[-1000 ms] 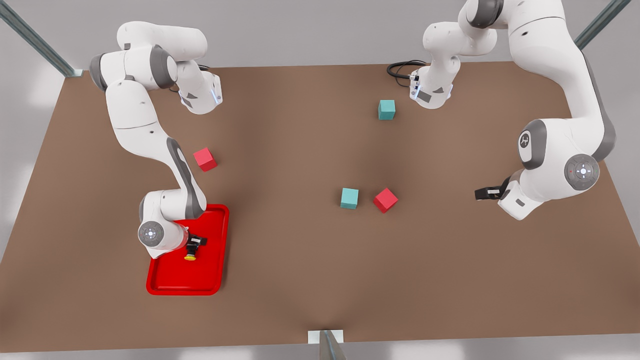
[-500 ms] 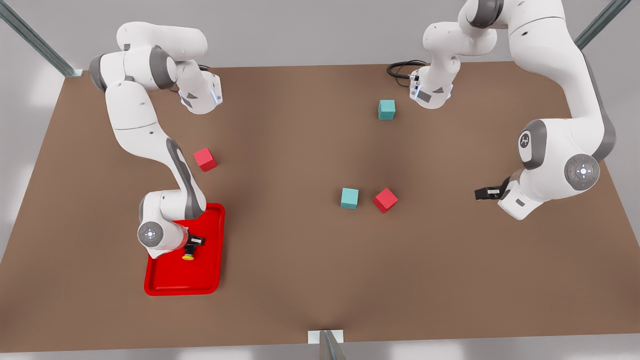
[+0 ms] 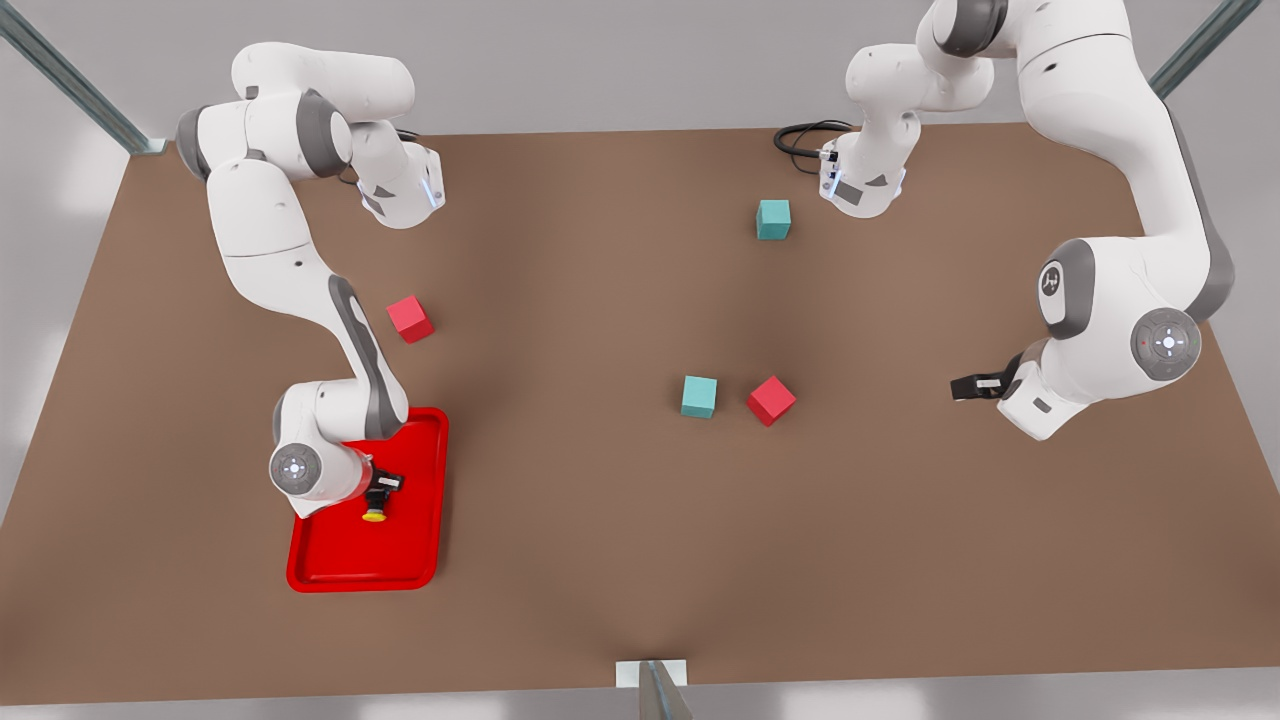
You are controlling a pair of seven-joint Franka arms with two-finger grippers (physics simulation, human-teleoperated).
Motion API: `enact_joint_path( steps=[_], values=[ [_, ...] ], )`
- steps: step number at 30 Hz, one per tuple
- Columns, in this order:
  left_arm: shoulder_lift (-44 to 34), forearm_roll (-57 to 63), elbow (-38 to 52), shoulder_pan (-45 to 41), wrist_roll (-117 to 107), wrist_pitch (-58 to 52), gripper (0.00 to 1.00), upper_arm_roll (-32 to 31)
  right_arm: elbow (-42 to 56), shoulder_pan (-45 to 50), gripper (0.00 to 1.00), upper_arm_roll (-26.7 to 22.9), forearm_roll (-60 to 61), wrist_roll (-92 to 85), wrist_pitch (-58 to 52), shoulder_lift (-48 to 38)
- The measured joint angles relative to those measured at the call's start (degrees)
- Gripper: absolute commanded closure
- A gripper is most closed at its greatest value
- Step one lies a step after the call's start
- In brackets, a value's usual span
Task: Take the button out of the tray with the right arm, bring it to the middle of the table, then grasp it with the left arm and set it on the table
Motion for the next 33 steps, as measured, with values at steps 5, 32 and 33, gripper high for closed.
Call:
enact_joint_path(
  steps=[5,32,33],
  values=[
    [0.0,0.0,0.0,0.0,0.0,0.0,0.0,0.0,0.2,0.0,0.3,0.0,0.0,-0.1,-0.7,0.0],
    [0.1,0.1,0.0,-0.1,0.0,0.8,0.0,0.0,2.4,0.4,0.41,0.0,-0.1,-2.2,-2.0,-0.4],
    [0.1,0.1,0.0,-0.1,0.0,0.8,0.0,0.0,2.3,0.4,0.41,0.0,-0.1,-2.3,-1.9,-0.4]
  ],
)
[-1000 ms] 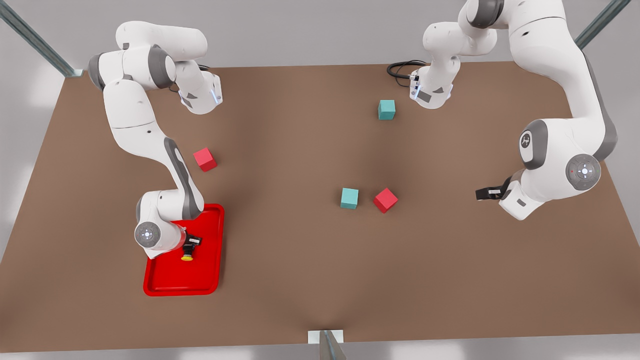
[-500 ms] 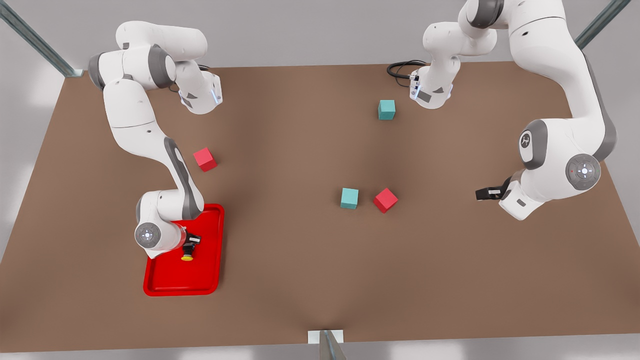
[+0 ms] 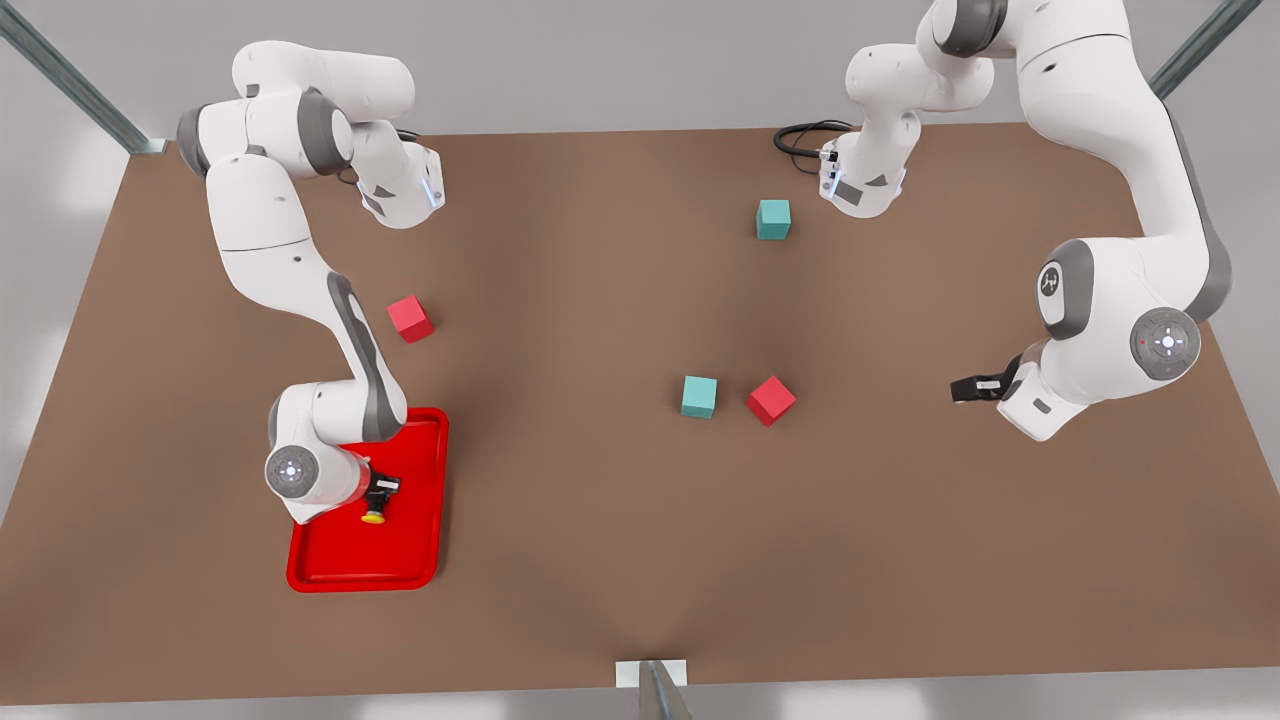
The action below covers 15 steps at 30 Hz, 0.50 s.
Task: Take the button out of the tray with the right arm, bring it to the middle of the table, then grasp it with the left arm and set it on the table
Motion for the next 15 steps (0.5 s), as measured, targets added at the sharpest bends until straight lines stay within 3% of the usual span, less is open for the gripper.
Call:
enact_joint_path(
  steps=[4,5,11,15],
  values=[
    [0.3,0.0,0.0,0.0,0.0,0.2,0.0,0.0,0.0,0.1,0.37,0.0,0.0,-0.3,0.2,0.1],
    [0.3,0.0,0.0,-0.1,0.0,0.2,0.0,0.0,0.0,0.0,0.29,0.0,0.0,-0.4,0.3,0.1],
    [0.4,0.0,0.0,-0.1,0.0,0.3,0.0,0.0,-0.2,-0.3,0.29,0.0,0.0,-0.8,0.4,0.2],
    [0.4,0.0,0.0,-0.1,0.0,0.3,0.0,0.0,-0.5,-0.2,0.35,0.0,0.1,-1.0,0.4,0.2]
  ],
)
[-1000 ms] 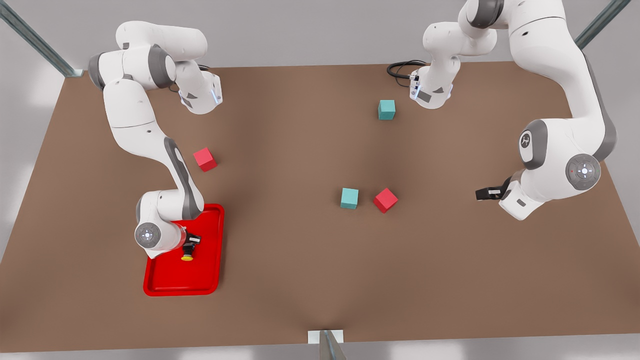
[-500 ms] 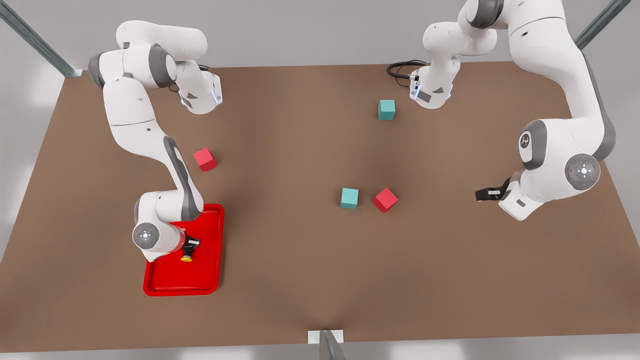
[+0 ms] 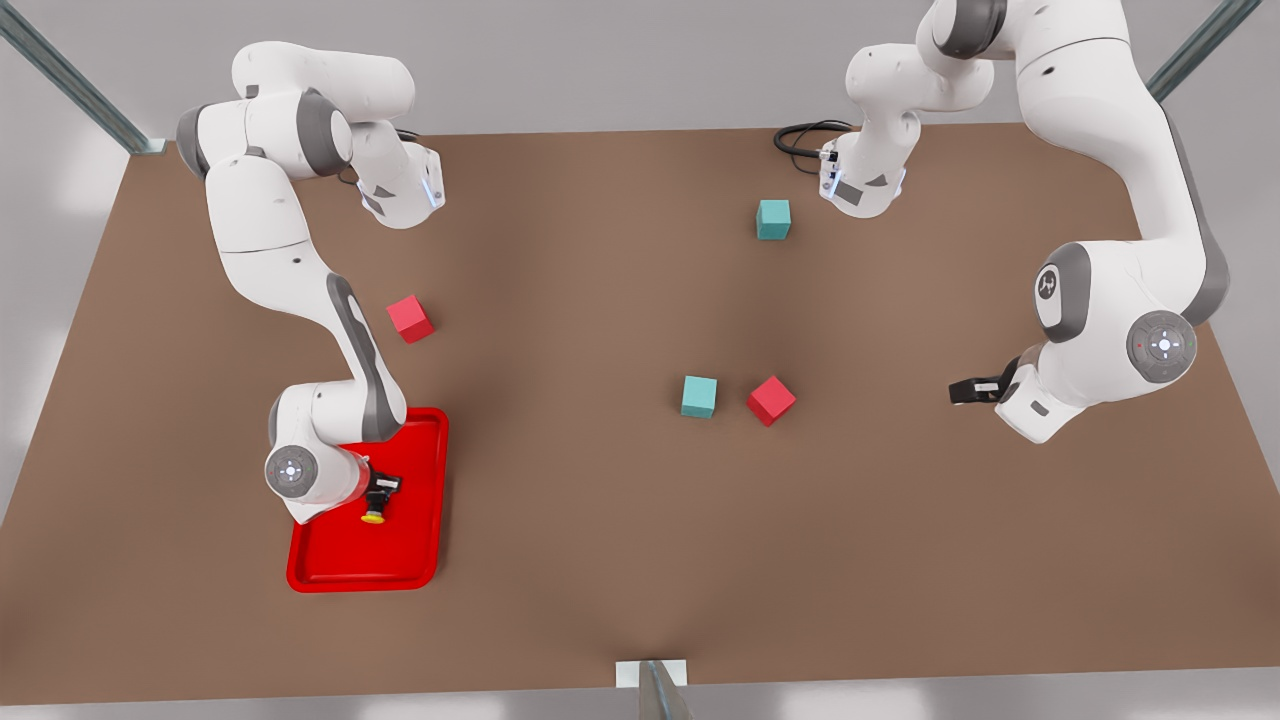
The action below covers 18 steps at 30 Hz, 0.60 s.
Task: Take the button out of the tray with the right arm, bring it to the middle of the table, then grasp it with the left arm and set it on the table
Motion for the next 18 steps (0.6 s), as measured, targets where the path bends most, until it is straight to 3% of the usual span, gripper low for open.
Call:
enact_joint_path(
  steps=[14,15,18],
  values=[
    [0.0,0.0,0.0,0.0,0.0,0.0,0.0,0.0,0.3,0.4,0.35,0.0,0.1,-0.1,0.8,0.9],
    [0.0,0.0,0.0,0.0,0.0,0.0,0.0,0.0,0.3,0.4,0.43,0.0,0.1,-0.1,0.9,1.0],
    [0.1,0.0,0.0,0.0,0.0,0.0,0.0,0.0,0.4,0.4,0.55,0.0,0.2,-0.3,1.0,1.1]
  ],
)
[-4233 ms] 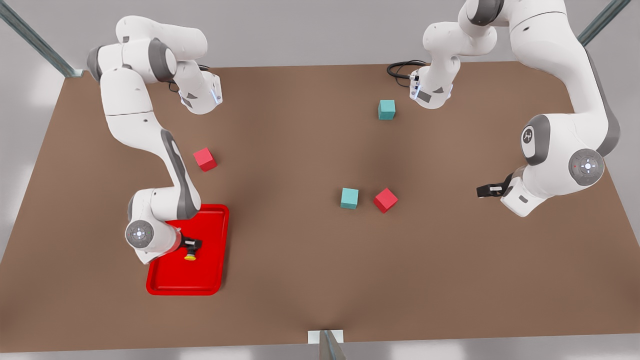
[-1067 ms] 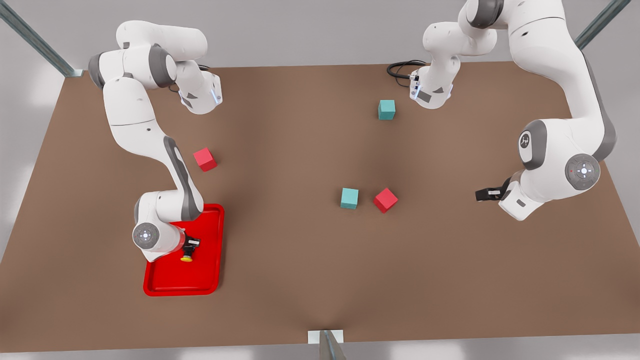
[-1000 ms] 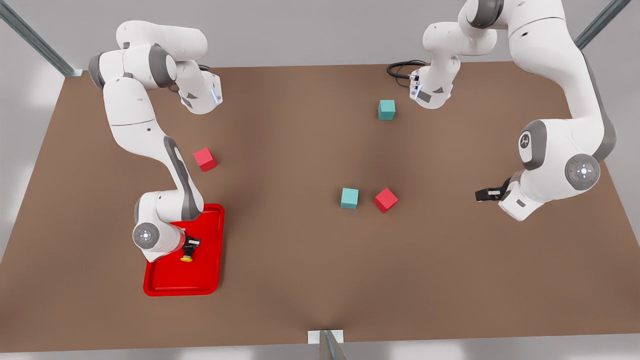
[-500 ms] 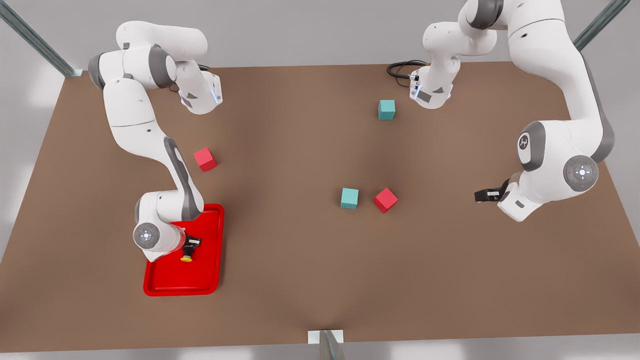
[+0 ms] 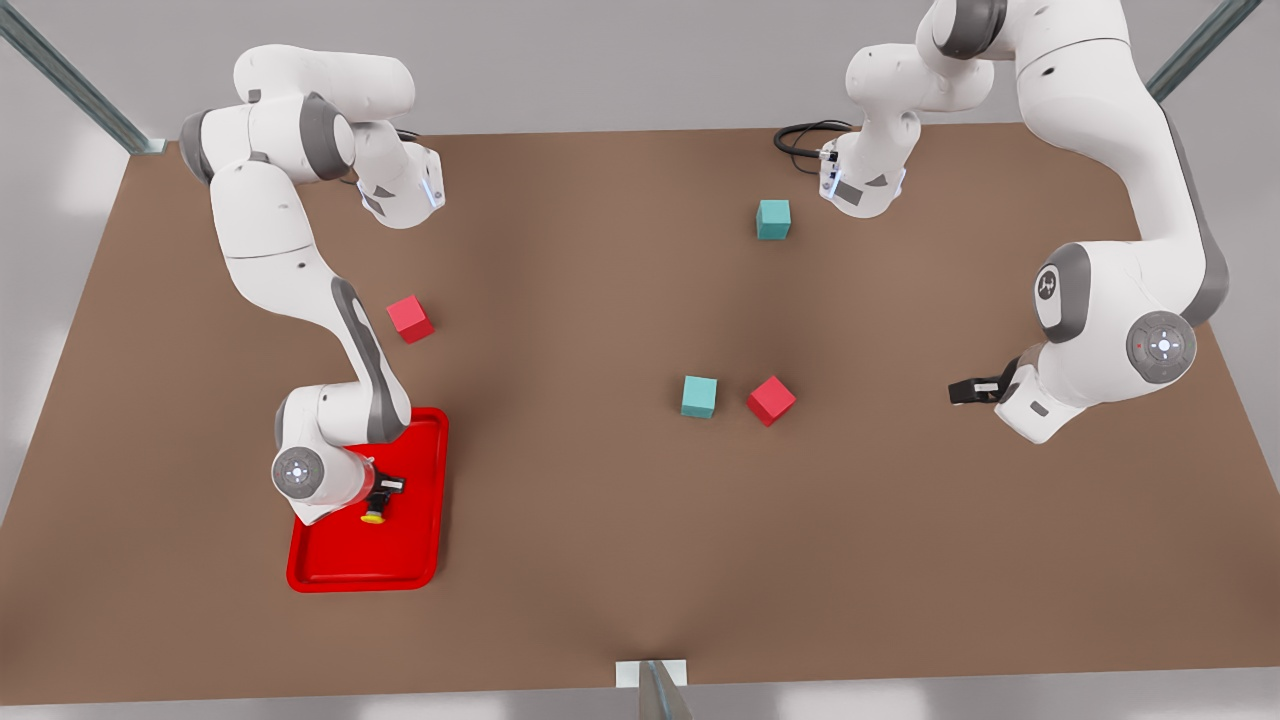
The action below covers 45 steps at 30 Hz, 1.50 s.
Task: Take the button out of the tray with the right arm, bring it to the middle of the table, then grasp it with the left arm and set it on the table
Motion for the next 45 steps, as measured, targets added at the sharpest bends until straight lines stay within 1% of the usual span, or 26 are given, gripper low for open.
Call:
enact_joint_path(
  steps=[1,2,8,11,13,16,18,20,22,25,31,42,43,44,45],
  values=[
    [0.0,0.0,0.0,0.0,0.0,0.0,0.0,0.0,0.0,0.0,0.59,0.0,0.1,-0.1,0.1,0.0],
    [0.0,0.0,0.0,0.0,0.0,0.0,0.0,0.0,0.0,0.0,0.59,0.0,0.2,-0.3,0.1,-0.1],
    [0.0,0.0,0.0,0.0,0.0,0.0,0.0,0.0,0.2,1.2,0.59,0.0,0.4,-1.0,0.2,-0.7],
    [0.0,0.0,0.0,0.0,0.0,0.0,0.0,0.0,1.2,5.0,0.59,0.0,0.4,-1.3,-0.1,-2.8],
    [0.0,0.0,0.0,0.0,0.0,0.0,0.0,0.0,2.1,9.9,0.59,0.0,0.4,-1.5,-0.3,-5.5],
    [0.0,0.0,0.0,0.0,0.0,0.0,0.0,0.0,7.9,21.3,0.58,0.0,0.7,-1.2,-1.8,-6.3],
    [0.0,0.0,0.0,0.0,0.0,0.0,0.0,0.0,11.3,27.6,0.58,0.0,1.9,0.6,-2.6,-3.8],
    [0.0,0.0,0.0,-0.1,0.0,0.0,0.0,0.0,16.8,33.6,0.58,-0.2,2.8,3.4,-3.1,1.1],
    [0.0,0.0,0.0,-0.1,0.0,0.0,0.0,0.0,20.2,37.1,0.58,-0.3,3.6,6.8,-3.3,4.1],
    [0.0,0.0,0.0,-0.1,0.0,0.0,0.0,0.0,21.9,38.3,0.58,-0.4,4.4,11.3,-3.4,6.3],
    [0.0,0.0,0.0,-0.1,0.0,0.0,0.0,0.0,22.3,38.3,0.58,-0.4,4.8,18.5,-2.9,8.1],
    [0.4,0.0,0.0,-0.1,0.0,0.2,0.0,0.0,22.2,39.1,0.58,-0.4,5.0,27.5,1.8,11.9],
    [0.4,0.0,0.0,-0.1,0.0,0.3,0.0,0.0,22.3,39.1,0.41,-0.4,4.9,28.1,2.0,12.1],
    [0.4,0.0,0.0,-0.1,0.0,0.3,0.0,0.0,22.2,39.1,0.0,-0.4,4.8,28.7,2.3,12.4],
    [0.4,0.0,0.0,-0.1,0.0,0.3,0.0,0.0,22.1,39.1,0.0,-0.4,4.7,29.3,2.8,12.6]
  ],
)
